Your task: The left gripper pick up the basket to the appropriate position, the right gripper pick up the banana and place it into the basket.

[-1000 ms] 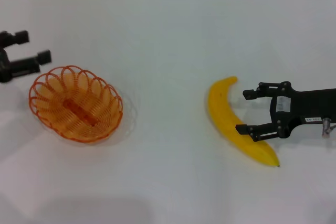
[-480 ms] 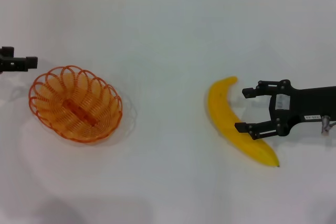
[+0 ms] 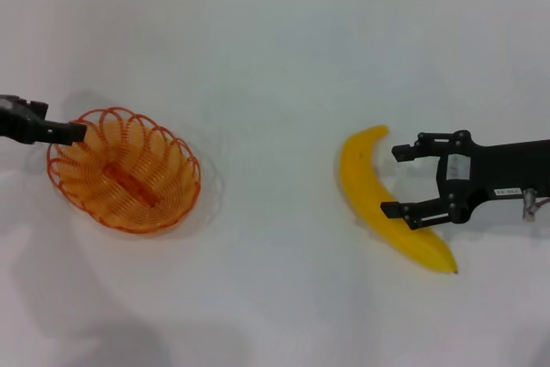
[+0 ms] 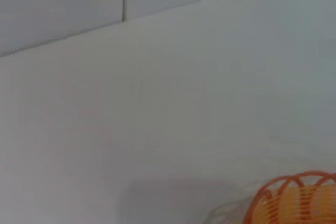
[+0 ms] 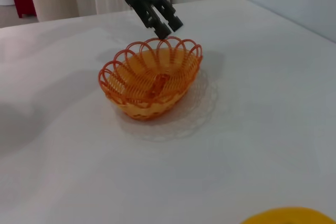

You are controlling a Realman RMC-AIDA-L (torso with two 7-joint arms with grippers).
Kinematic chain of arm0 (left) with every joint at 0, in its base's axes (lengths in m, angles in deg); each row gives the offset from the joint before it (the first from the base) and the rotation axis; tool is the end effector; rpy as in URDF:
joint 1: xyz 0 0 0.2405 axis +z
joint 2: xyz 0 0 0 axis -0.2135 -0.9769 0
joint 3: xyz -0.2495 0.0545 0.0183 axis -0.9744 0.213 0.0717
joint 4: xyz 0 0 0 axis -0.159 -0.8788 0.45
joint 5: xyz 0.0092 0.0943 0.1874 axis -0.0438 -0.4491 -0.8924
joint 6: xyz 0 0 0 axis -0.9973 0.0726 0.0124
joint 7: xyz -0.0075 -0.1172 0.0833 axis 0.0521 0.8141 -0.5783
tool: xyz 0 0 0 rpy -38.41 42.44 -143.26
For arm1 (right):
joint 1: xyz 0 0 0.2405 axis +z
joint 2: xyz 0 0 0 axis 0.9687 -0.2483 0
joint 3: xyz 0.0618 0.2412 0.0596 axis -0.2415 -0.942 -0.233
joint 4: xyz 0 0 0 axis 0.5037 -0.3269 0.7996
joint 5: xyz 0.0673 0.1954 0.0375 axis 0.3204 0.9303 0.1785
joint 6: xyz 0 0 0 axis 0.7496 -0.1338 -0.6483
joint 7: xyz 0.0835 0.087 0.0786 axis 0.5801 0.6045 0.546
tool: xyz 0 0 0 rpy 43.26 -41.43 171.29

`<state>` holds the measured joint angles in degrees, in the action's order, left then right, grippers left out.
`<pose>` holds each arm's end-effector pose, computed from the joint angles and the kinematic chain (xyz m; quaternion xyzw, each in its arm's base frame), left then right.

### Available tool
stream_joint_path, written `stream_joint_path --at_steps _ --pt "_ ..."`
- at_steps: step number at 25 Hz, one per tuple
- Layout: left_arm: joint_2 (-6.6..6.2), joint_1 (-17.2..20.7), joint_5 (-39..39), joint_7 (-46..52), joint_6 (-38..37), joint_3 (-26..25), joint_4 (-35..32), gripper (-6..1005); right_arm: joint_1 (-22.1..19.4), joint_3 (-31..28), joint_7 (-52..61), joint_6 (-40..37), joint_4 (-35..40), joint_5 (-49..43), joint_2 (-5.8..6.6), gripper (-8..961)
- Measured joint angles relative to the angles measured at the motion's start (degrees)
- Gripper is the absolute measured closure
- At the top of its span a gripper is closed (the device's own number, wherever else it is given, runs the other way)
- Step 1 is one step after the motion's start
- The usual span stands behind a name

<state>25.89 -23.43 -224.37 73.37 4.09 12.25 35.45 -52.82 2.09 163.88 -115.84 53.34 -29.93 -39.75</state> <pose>-0.3030 0.3871 0.0798 -0.9043 -0.3442 -0.0011 0.2527 0.2876 0.3140 0.0039 -0.9784 0.1225 0.1017 0.1319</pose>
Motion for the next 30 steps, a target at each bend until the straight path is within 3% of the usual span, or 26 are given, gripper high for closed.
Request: stream_joint_path --at_steps 11,30 --pt "1.73 -0.7 -1.98 0.21 4.23 2.63 0.95 156 0.05 0.08 0.0 0.33 -0.16 -0.01 0.0 57" --pt "1.77 -1.23 -2.09 -0.51 6.81 3.56 3.37 163 0.22 0.17 -0.04 0.36 -0.72 0.02 0.0 58"
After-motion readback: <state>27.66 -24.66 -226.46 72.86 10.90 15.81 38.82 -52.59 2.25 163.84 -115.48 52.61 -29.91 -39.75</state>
